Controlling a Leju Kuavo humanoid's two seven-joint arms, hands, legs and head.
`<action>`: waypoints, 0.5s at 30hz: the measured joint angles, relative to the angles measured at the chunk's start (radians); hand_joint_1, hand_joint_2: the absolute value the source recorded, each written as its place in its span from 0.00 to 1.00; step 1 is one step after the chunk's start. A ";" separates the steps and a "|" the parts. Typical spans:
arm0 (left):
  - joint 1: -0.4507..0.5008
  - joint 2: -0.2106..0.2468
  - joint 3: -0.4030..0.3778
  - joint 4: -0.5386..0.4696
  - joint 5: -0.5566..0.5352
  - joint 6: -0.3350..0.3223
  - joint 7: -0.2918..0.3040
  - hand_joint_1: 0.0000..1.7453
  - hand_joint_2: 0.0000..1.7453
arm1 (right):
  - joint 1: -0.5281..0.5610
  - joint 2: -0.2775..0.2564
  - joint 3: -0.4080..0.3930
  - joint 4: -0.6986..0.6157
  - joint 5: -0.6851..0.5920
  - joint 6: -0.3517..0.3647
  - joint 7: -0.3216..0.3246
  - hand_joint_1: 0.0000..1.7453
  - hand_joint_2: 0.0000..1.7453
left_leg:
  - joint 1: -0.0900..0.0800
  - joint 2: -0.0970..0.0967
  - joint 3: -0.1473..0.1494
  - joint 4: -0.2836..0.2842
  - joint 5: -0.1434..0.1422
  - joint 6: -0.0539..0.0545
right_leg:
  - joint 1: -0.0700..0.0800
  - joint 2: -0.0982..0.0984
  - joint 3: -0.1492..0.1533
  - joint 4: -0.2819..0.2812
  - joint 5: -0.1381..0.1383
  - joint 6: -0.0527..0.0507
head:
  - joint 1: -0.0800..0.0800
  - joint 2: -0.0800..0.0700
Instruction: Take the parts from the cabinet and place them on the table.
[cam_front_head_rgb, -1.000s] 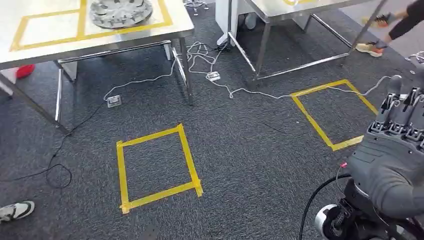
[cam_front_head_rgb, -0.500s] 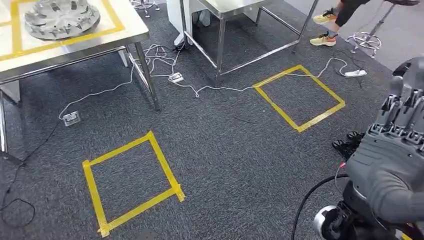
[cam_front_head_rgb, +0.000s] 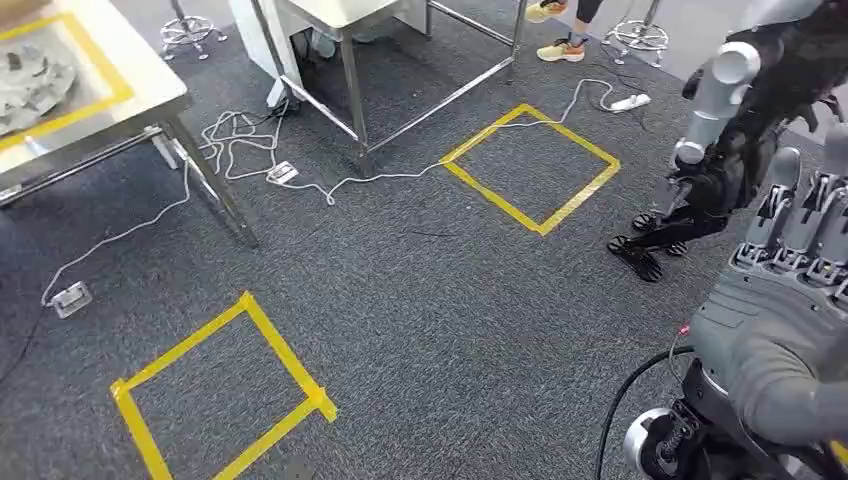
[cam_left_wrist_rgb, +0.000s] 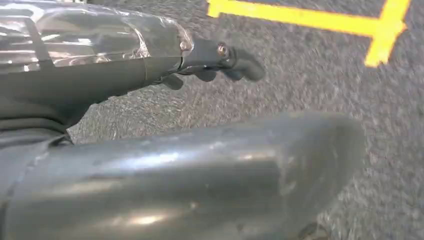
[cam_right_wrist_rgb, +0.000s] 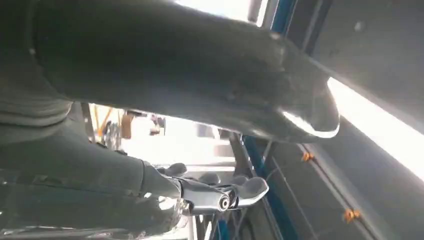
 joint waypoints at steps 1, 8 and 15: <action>0.004 0.000 0.000 0.000 0.000 0.000 0.000 0.00 0.00 | 0.001 0.001 0.001 0.000 0.002 0.000 0.000 0.00 0.00 | -0.003 0.001 -0.047 0.074 -0.021 0.002 | 0.004 0.016 0.001 0.001 -0.002 -0.003 | -0.006 0.000; 0.008 0.002 -0.003 0.001 -0.002 -0.005 0.002 0.00 0.00 | 0.000 0.002 0.004 0.000 0.013 0.000 0.013 0.00 0.00 | -0.001 -0.147 -0.001 -0.157 0.173 0.033 | 0.010 0.111 0.012 0.021 -0.028 0.007 | -0.025 0.000; 0.015 0.003 -0.006 0.000 -0.009 -0.026 0.001 0.00 0.00 | -0.007 0.005 0.011 0.003 0.013 0.000 0.017 0.00 0.00 | -0.006 0.002 0.048 -0.196 0.152 0.050 | -0.002 0.036 -0.085 0.185 -0.107 0.052 | -0.008 0.000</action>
